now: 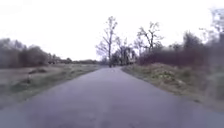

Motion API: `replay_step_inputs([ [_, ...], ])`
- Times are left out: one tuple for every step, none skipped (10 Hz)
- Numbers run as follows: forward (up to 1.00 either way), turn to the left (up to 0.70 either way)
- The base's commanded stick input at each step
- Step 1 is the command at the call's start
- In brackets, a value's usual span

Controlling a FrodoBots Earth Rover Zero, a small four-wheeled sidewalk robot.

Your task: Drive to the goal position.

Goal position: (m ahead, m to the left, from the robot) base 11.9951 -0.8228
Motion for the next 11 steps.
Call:
replay_step_inputs([
  [1.00,0.00],
  [1.00,0.00],
  [1.00,0.00],
  [1.00,0.00],
  [1.00,0.00],
  [1.00,0.00],
  [1.00,0.00],
  [1.00,0.00],
  [1.00,0.00],
  [1.00,0.00],
  [1.00,0.00],
])
